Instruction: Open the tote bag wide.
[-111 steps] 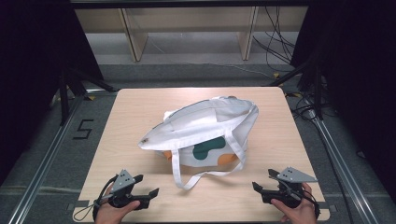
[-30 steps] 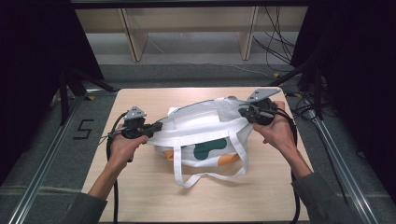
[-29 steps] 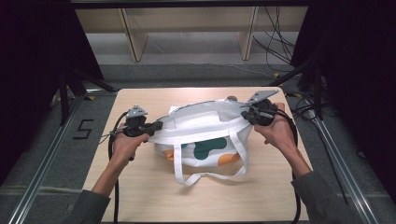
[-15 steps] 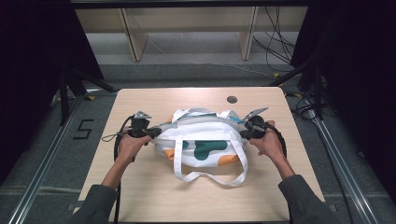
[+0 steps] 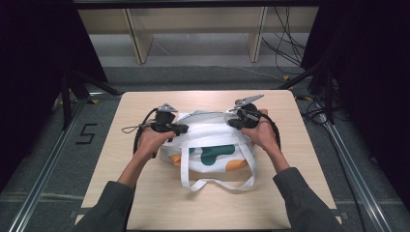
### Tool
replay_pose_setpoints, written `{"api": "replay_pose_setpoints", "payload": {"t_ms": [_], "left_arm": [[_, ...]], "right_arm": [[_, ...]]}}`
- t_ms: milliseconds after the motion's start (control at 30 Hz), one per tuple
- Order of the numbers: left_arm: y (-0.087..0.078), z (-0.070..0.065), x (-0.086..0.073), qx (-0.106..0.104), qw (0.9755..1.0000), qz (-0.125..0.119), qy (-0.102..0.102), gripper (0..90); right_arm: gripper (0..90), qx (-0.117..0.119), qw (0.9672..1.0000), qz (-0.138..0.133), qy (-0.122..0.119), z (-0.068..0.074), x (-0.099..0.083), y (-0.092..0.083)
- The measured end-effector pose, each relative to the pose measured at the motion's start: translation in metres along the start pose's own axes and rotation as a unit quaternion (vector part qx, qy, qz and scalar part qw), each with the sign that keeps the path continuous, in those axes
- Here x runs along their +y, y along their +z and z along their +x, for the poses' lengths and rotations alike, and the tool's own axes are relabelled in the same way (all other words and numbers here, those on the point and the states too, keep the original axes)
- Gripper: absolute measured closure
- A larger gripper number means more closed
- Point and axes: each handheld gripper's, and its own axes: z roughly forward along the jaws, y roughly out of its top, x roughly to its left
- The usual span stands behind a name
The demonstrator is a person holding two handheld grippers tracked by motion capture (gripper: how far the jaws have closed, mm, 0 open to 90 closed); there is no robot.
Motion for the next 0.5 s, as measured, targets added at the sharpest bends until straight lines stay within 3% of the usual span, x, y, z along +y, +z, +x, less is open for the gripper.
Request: {"api": "replay_pose_setpoints", "payload": {"t_ms": [67, 100, 133, 167, 200, 233, 267, 333, 367, 400, 500], "left_arm": [[0.011, 0.003, 0.001, -0.008, 0.9998, 0.009, -0.015, 87.4], [0.015, 0.004, 0.002, -0.011, 0.9996, 0.011, -0.025, 87.7], [0.018, 0.006, 0.003, -0.012, 0.9993, 0.012, -0.035, 88.0], [0.021, 0.008, 0.004, -0.011, 0.9991, 0.016, -0.037, 88.3], [0.025, 0.009, 0.006, -0.006, 0.9991, 0.020, -0.038, 88.6], [0.028, 0.011, 0.008, 0.001, 0.9988, 0.028, -0.040, 88.7], [0.031, 0.014, 0.010, 0.005, 0.9984, 0.031, -0.047, 88.9], [0.038, 0.019, 0.013, 0.008, 0.9974, 0.040, -0.060, 89.2], [0.041, 0.019, 0.012, 0.008, 0.9968, 0.037, -0.070, 89.3], [0.043, 0.019, 0.013, 0.007, 0.9966, 0.040, -0.072, 89.3], [0.035, 0.012, 0.013, 0.018, 0.9983, 0.029, -0.048, 88.4]], "right_arm": [[90.0, 0.010, 0.9999, 0.006, -0.006, 0.004, -0.006, -0.003], [90.0, 0.026, 0.9995, 0.006, -0.017, 0.006, -0.010, -0.007], [90.0, 0.028, 0.9994, 0.018, -0.006, 0.010, -0.015, -0.013], [90.0, 0.039, 0.9989, 0.016, -0.021, 0.013, -0.021, -0.017], [90.0, 0.042, 0.9985, 0.030, -0.018, 0.019, -0.029, -0.021], [90.0, 0.069, 0.9964, 0.039, -0.029, 0.023, -0.036, -0.025], [90.0, 0.077, 0.9943, 0.059, -0.043, 0.032, -0.046, -0.025], [90.0, 0.082, 0.9901, 0.082, -0.080, 0.053, -0.068, -0.019], [90.0, 0.073, 0.9890, 0.096, -0.085, 0.062, -0.076, -0.019], [90.0, 0.070, 0.9882, 0.089, -0.103, 0.066, -0.082, -0.017], [90.0, 0.069, 0.9908, 0.084, -0.081, 0.064, -0.080, -0.021]]}}
